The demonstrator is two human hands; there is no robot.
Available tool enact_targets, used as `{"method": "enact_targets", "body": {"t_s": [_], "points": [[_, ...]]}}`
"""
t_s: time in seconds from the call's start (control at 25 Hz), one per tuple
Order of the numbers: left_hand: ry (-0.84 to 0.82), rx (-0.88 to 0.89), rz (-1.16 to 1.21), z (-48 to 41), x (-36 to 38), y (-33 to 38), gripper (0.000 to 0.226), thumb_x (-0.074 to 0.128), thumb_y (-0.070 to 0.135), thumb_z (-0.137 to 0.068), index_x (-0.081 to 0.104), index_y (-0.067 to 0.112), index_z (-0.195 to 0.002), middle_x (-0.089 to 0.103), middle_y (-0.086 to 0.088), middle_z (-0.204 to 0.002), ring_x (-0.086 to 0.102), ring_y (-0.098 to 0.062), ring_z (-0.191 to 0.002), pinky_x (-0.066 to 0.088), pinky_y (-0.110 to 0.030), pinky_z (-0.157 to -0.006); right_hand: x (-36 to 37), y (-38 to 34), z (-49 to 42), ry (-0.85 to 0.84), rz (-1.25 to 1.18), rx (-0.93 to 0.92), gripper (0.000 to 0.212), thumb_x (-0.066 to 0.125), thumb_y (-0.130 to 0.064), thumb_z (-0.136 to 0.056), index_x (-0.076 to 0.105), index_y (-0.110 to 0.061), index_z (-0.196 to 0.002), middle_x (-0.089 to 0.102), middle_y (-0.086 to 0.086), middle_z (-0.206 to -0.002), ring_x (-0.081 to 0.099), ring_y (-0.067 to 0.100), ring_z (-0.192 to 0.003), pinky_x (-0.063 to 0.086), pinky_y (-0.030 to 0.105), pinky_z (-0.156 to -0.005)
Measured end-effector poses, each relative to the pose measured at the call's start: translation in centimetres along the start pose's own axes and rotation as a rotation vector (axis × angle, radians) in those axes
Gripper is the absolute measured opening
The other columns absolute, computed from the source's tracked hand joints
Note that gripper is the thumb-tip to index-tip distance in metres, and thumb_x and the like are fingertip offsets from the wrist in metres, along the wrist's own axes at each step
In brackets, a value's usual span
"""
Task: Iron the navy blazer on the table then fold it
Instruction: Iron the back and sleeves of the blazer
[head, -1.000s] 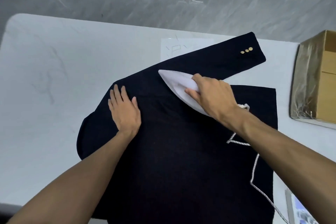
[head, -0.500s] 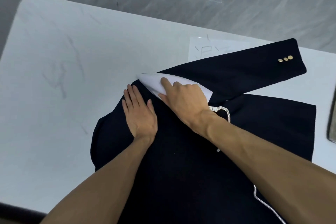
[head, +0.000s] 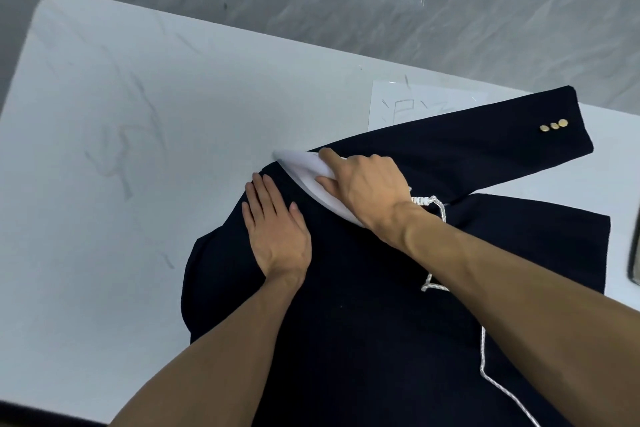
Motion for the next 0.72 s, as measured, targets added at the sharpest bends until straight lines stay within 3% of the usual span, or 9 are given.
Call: {"method": "enact_targets", "body": {"t_s": [0.16,0.36,0.52,0.72], "points": [[-0.001,-0.01,0.002,0.0,0.2,0.0,0.062,0.015,0.033,-0.103,0.004,0.0,-0.154,0.01,-0.016,-0.164,0.011,-0.027,-0.152,0.01,-0.041,-0.124,-0.3,0.1,0.4,-0.004,-0.051,-0.086,0.038,0.034,-0.048,-0.101,0.042,-0.022,-0.128,0.066,0.006,-0.084,0.041,0.033,-0.062,0.029,0.035,-0.057],[0.007,-0.022,0.004,0.2,0.3,-0.1,0.063,0.014,0.032,-0.103,0.003,-0.002,-0.154,0.008,-0.017,-0.164,0.011,-0.027,-0.152,0.009,-0.04,-0.125,-0.5,-0.8,-0.1,-0.023,-0.039,-0.1,0.038,0.032,-0.047,-0.101,0.042,-0.021,-0.127,0.066,0.007,-0.085,0.04,0.033,-0.063,0.027,0.035,-0.058],[0.004,-0.018,-0.006,0.2,0.2,0.0,0.062,0.016,0.031,-0.103,-0.001,-0.001,-0.153,0.01,-0.018,-0.164,0.013,-0.027,-0.152,0.01,-0.04,-0.124,-0.2,-0.3,-0.3,-0.005,-0.016,-0.007,0.034,0.031,-0.044,-0.103,0.042,-0.019,-0.124,0.059,0.004,-0.075,0.039,0.031,-0.059,0.029,0.034,-0.057],[-0.016,-0.027,-0.006,0.1,0.0,0.2,0.063,0.015,0.031,-0.103,0.005,-0.003,-0.154,0.011,-0.018,-0.164,0.014,-0.028,-0.151,0.01,-0.04,-0.124,-0.1,2.4,0.1,0.016,0.009,0.123,0.038,0.028,-0.043,-0.104,0.038,-0.019,-0.131,0.066,0.007,-0.084,0.05,0.033,-0.064,0.029,0.035,-0.056]]}}
Point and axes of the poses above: each hand's wrist, its own z-axis away from the middle knuckle, its own x-axis out of the palm, y = z × x, the point moved 2 cm from there along -z, towards the middle knuckle
